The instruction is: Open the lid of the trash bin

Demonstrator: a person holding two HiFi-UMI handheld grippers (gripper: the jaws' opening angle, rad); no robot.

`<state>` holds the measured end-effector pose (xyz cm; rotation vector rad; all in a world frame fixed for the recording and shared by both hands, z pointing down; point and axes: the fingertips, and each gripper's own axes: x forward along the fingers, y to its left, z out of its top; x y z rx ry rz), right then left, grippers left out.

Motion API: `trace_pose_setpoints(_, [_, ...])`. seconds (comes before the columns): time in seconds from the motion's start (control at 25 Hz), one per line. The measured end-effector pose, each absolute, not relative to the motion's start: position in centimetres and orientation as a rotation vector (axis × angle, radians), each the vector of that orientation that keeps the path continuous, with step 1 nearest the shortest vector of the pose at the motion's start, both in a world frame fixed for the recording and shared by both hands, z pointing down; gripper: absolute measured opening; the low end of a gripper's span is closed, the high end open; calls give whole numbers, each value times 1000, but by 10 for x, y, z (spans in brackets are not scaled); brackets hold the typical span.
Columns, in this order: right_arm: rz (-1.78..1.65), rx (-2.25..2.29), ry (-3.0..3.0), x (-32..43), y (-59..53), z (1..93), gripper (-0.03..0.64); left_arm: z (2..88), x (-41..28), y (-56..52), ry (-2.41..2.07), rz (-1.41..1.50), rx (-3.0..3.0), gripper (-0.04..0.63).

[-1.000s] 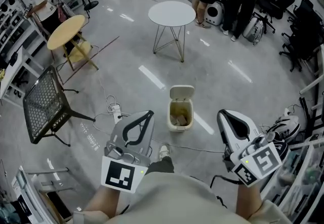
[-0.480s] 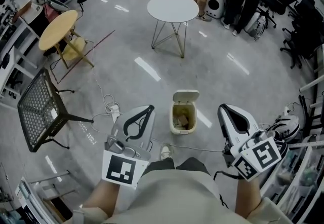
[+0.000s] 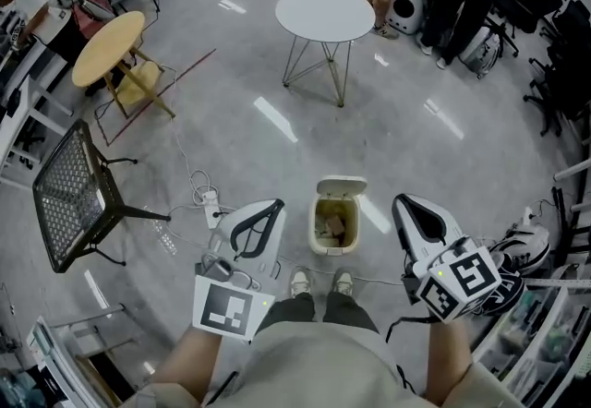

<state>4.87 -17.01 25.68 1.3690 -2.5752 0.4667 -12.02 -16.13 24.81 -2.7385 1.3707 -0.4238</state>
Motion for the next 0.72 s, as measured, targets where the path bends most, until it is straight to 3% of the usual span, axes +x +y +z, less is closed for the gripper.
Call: trace_pose_setpoints(0.72, [665,1227,-2359,67,-310,492,3,426,-98,-263,1499,-642,-2804,2])
